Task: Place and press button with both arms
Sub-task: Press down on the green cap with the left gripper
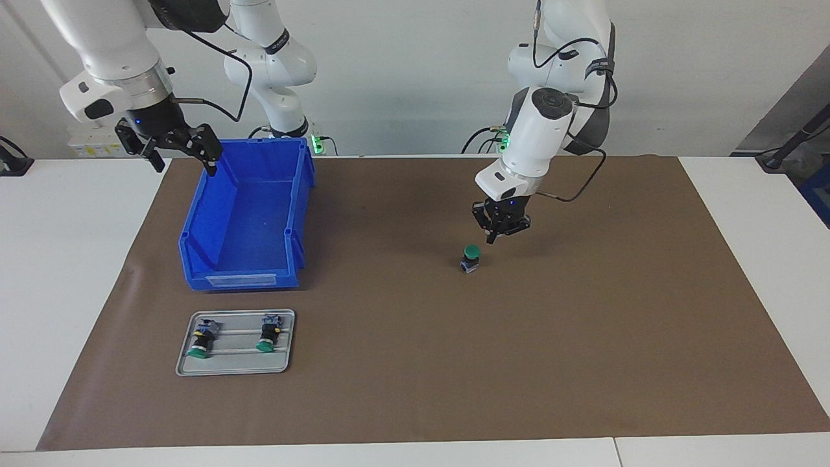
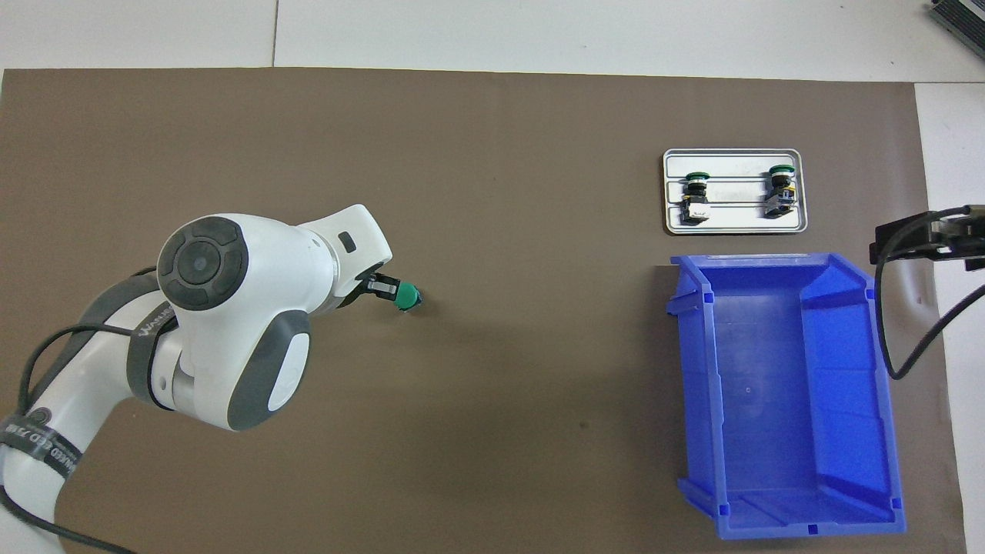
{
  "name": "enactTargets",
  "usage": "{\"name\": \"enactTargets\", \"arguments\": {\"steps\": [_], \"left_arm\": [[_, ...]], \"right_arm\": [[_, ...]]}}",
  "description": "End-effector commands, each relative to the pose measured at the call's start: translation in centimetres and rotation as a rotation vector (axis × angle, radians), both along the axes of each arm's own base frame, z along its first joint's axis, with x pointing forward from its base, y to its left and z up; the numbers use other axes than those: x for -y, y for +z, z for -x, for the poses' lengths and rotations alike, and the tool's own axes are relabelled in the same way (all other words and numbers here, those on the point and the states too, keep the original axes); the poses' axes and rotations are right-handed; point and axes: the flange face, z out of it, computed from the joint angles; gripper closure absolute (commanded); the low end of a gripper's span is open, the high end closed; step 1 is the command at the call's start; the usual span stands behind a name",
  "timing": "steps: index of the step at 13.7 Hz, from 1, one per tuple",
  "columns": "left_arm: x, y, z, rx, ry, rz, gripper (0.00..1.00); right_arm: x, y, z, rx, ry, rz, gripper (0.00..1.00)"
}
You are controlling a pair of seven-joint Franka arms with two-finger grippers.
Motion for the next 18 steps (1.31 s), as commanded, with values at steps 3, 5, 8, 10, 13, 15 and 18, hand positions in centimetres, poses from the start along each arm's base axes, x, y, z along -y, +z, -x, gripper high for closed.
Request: {"name": "enactTargets", "arguments": {"steps": [3, 5, 8, 10, 13, 15, 18], "left_arm": [[2.3, -2.4, -1.0, -0.017, 0.039, -0.027, 1.0], [3.0, -3.7, -0.9, -0.004, 0.009, -0.081, 1.0], [3.3, -4.9, -1.1, 0.007, 0.004, -0.097, 1.0], [3.5, -5.9, -1.3, 0.006, 0.003, -0.101, 1.0], [4.1, -7.0, -0.9, -0.009, -0.004, -0.11, 1.0], [4.1, -7.4, -0.7, -0.016, -0.001, -0.115, 1.0], [4.0, -8.0, -0.2, -0.029, -0.005, -0.123, 1.0]], "right_arm": [[0.1, 0.1, 0.4, -0.01, 0.022, -0.026, 0.0], [0.1, 0.1, 0.4, -0.008, 0.022, -0.026, 0.0], [0.1, 0.1, 0.4, -0.01, 0.022, -0.026, 0.0], [0.1, 0.1, 0.4, -0.008, 0.022, -0.026, 0.0], [0.1, 0.1, 0.4, -0.01, 0.022, -0.026, 0.0], [0.1, 0.1, 0.4, -0.01, 0.022, -0.026, 0.0], [0.1, 0.1, 0.4, -0.01, 0.022, -0.026, 0.0]]}}
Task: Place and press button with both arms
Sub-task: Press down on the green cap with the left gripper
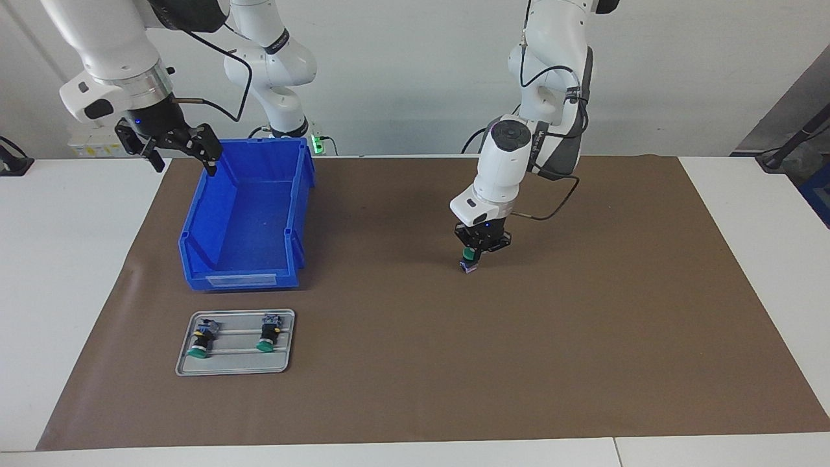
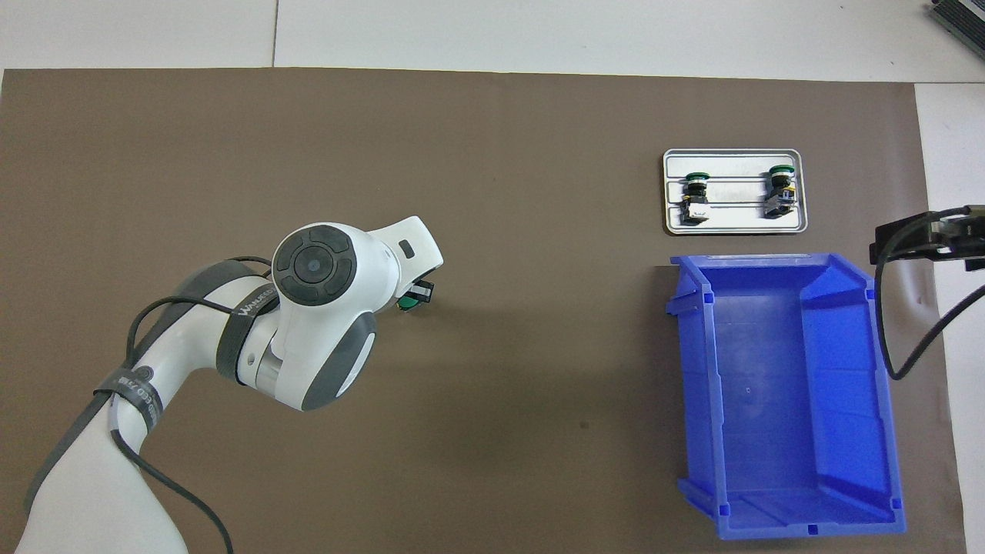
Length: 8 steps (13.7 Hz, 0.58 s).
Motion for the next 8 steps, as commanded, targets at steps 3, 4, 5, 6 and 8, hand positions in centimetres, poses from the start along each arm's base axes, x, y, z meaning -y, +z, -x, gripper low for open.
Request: {"name": "enactTargets", "arguments": {"steps": [3, 4, 5, 6, 8], "left_arm": [[0.5, -2.1, 0.7, -0.038, 0.009, -0.034, 1.0], [0.0, -1.5, 0.3, -0.052, 0.023, -0.043, 1.0], [-0.3, -0.1, -0.2, -0.052, 0.031, -0.043, 1.0], [-0.5, 1.7, -0.5, -0.053, 0.035, -0.045, 1.0], [-1.6, 4.5, -1.4, -0.044, 0.05, -0.04, 1.0]], "right_arm": [[0.1, 0.1, 0.4, -0.01, 0.022, -0.026, 0.0], [0.1, 0.1, 0.4, -0.01, 0.022, -0.026, 0.0], [0.1, 0.1, 0.4, -0.01, 0.022, -0.026, 0.0], [0.1, 0.1, 0.4, -0.01, 0.022, -0.026, 0.0], [0.1, 0.1, 0.4, -0.01, 0.022, -0.026, 0.0]]}}
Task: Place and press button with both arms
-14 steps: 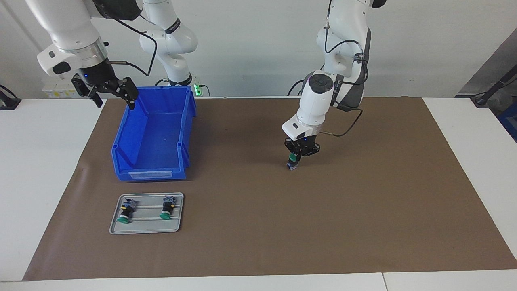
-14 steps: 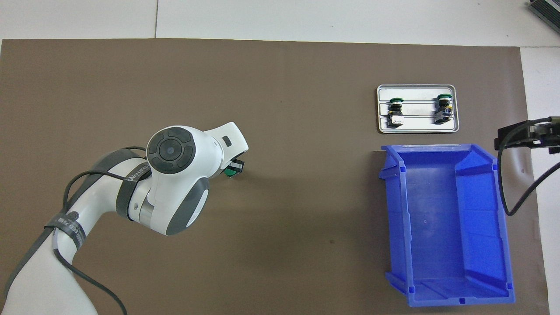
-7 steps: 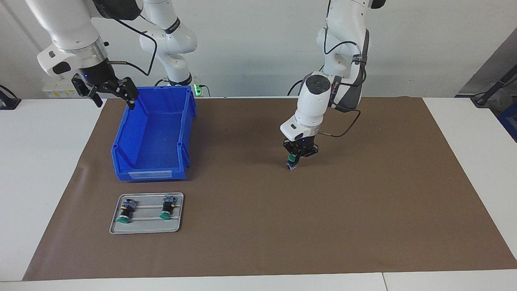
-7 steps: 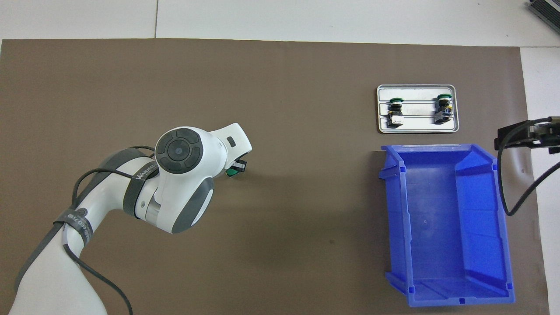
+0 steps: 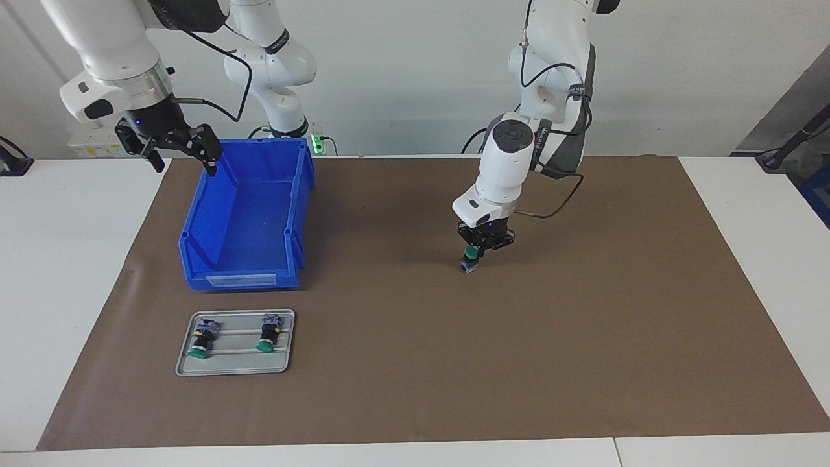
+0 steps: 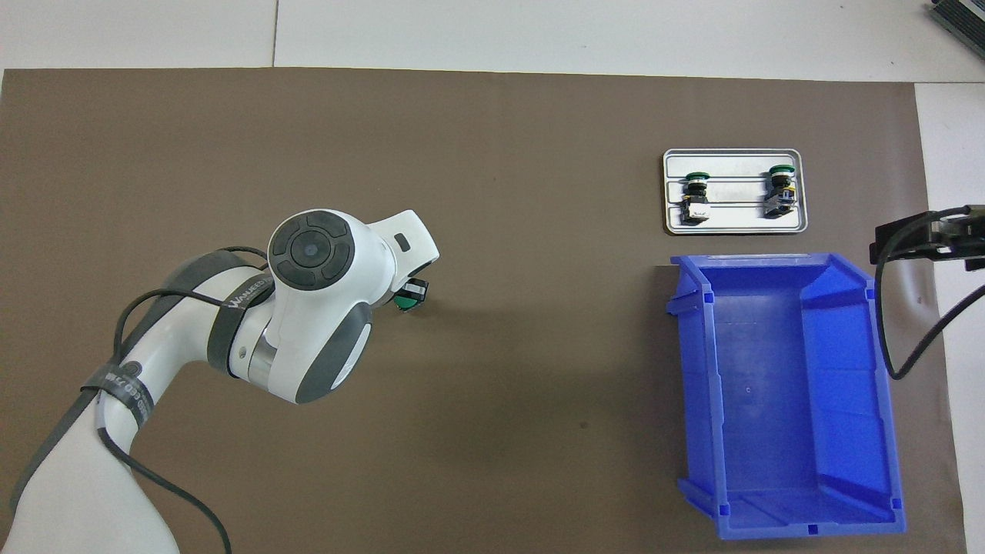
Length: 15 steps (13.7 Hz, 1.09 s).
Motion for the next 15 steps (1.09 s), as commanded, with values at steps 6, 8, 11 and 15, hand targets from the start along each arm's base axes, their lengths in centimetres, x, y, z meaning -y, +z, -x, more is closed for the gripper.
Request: {"name": "enactTargets", "arguments": {"steps": [6, 8, 11, 15], "left_arm": [[-7.3, 5.7, -2.6, 0.028, -0.042, -0.012, 0.61], [-10.1, 5.4, -3.2, 0.009, -0.03, -0.02, 0.0], [-13.7, 5.8, -3.1, -0.061, -0.06, -0.044, 0.0], [-21.7, 7.3, -3.9, -0.059, 0.086, -0.035, 0.0]], "right_arm": [[0.1, 0.1, 0.4, -0.01, 0.022, -0.026, 0.0], [0.1, 0.1, 0.4, -0.008, 0.022, -0.026, 0.0], [0.1, 0.1, 0.4, -0.01, 0.022, -0.026, 0.0], [0.1, 0.1, 0.4, -0.011, 0.022, -0.026, 0.0]]}}
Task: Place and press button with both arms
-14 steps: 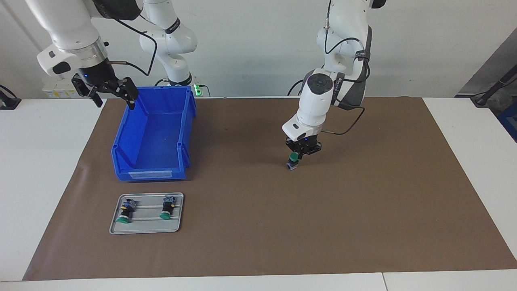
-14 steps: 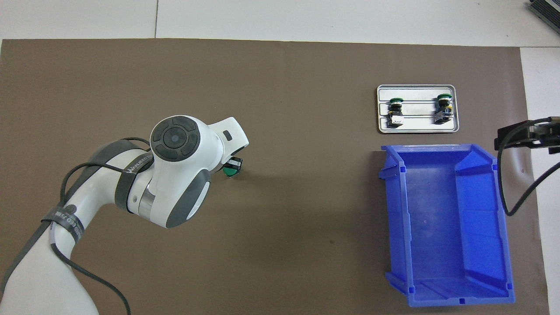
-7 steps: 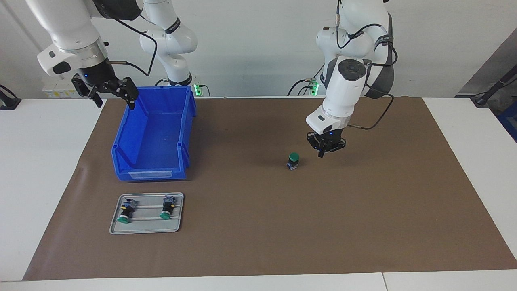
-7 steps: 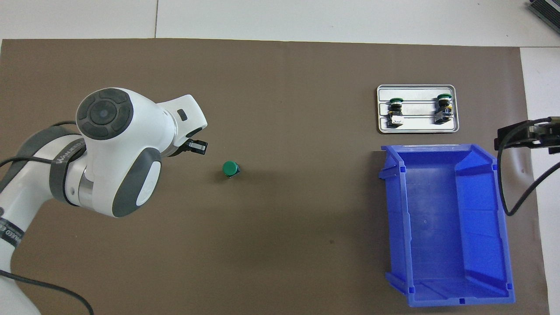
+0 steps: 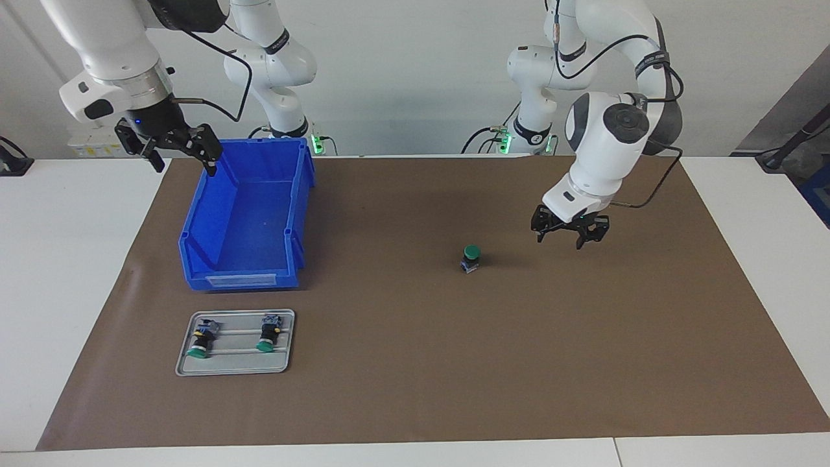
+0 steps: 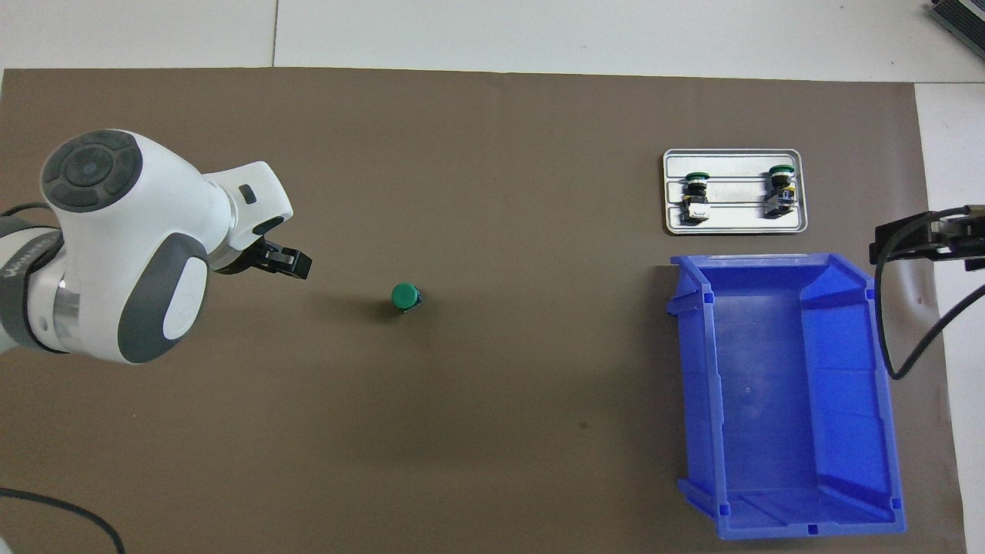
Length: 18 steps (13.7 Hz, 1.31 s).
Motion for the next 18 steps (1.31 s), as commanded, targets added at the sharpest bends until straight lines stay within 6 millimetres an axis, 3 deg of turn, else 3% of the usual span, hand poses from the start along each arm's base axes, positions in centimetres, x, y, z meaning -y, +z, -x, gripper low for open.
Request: {"name": "enactTargets", "arguments": {"steps": [1, 4, 7, 9, 12, 16, 18], "left_arm": [[-6.1, 2.2, 0.5, 0.015, 0.077, -0.004, 0.0], [-9.2, 5.4, 0.8, 0.072, 0.089, 0.004, 0.0], [-10.9, 9.6, 0.6, 0.085, 0.119, 0.004, 0.0], [-10.8, 13.5, 0.3, 0.089, 0.121, 0.01, 0.0], [-10.8, 17.2, -0.4, 0.042, 0.125, 0.007, 0.0], [-10.7, 19.2, -0.2, 0.005, 0.125, 0.023, 0.0], [-10.7, 18.6, 1.1, -0.013, 0.133, 0.028, 0.0]], "right_arm": [[0.1, 0.1, 0.4, -0.01, 0.022, -0.026, 0.0], [0.1, 0.1, 0.4, -0.01, 0.022, -0.026, 0.0], [0.1, 0.1, 0.4, -0.008, 0.022, -0.026, 0.0], [0.1, 0.1, 0.4, -0.01, 0.022, -0.026, 0.0], [0.1, 0.1, 0.4, -0.01, 0.022, -0.026, 0.0], [0.1, 0.1, 0.4, -0.01, 0.022, -0.026, 0.0], [0.1, 0.1, 0.4, -0.01, 0.022, -0.026, 0.0]]}}
